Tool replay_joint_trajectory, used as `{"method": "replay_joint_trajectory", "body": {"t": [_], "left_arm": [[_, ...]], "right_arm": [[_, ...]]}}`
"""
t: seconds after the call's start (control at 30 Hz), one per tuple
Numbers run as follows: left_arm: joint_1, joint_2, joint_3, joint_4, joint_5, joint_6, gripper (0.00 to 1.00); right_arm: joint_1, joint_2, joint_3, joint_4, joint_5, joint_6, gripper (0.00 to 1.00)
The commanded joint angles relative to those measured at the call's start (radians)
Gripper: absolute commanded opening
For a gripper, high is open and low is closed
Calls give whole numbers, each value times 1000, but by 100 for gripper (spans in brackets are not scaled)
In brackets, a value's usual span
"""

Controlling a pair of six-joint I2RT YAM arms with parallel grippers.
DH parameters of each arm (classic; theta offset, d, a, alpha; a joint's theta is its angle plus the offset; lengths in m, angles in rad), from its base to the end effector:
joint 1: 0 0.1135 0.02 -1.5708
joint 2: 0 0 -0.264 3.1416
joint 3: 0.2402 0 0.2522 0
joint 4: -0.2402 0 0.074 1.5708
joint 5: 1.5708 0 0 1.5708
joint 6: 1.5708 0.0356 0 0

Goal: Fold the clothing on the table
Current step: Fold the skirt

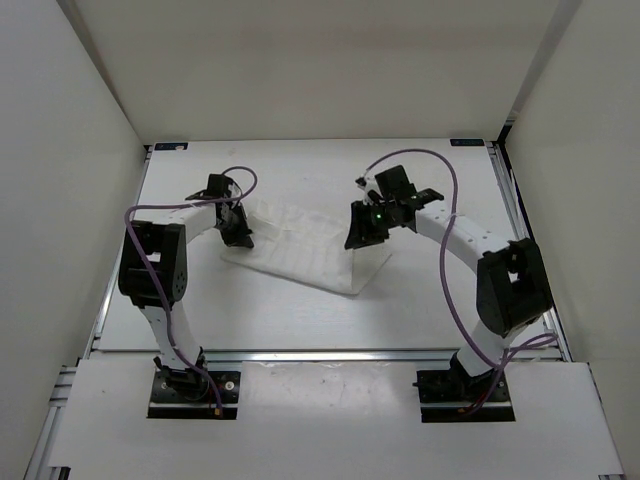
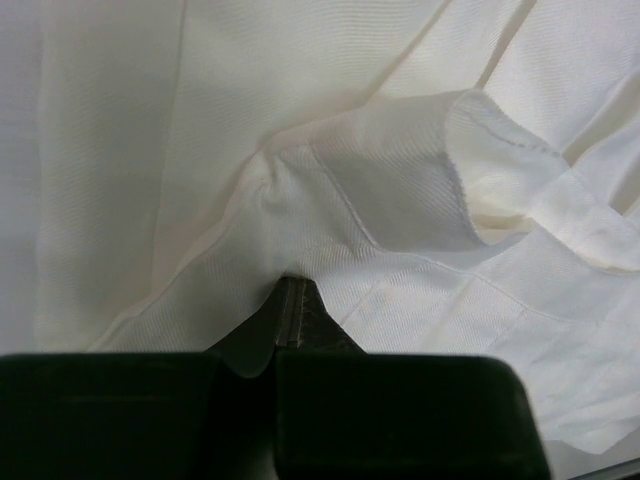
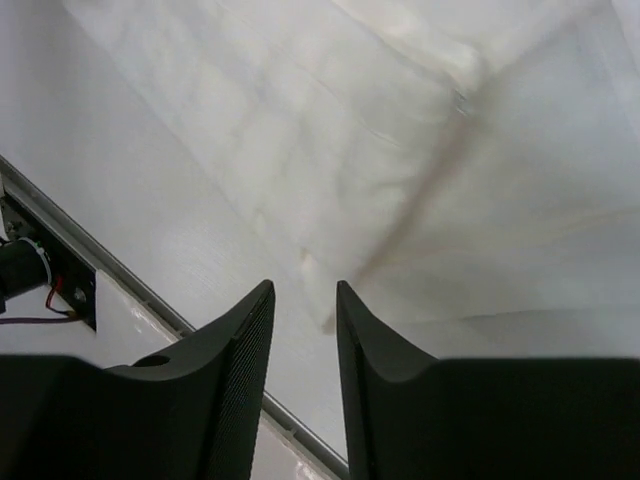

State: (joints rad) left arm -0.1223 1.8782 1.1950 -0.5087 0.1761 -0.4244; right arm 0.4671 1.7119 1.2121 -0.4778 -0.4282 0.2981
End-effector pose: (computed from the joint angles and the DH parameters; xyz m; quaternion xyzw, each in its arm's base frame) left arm 0.3646 -0.0511 0.1557 -0.1308 0.9697 -0.1338 0.1573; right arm 0.3151 0.1755 0.2219 -0.1407 0.9259 0.2951 0.1891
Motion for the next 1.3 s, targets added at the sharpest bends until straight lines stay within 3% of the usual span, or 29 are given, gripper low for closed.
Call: {"method": "replay_joint_trajectory", "body": {"t": [0.0,0.27,0.4,0.63,0.83,0.9,1.03,1.27], "left_arm": [[-31,-57,-38,-15,35,-28,0],[-85,-154,-156,22,63,-79,0],[-86,-252,-248,35,59,-100,0],[-89,-370,-354,41,115,-140,3],[-39,-387,-269,73,218,-165,17],[2,-384,-210,64,252,-156,30],[70,-358,-100,41,229,-70,43],[122,-323,-167,148,263,16,49]], "right_arm": [[80,-66,131,-54,115,-34,38],[73,142,124,7,-122,78,29],[44,153,115,-82,-61,94,28],[-80,129,6,-85,-47,90,27],[-159,247,206,-174,16,12,29],[-156,223,279,-219,17,-17,32],[-148,178,365,-255,32,-46,44],[-133,206,368,-271,3,-65,47]]}}
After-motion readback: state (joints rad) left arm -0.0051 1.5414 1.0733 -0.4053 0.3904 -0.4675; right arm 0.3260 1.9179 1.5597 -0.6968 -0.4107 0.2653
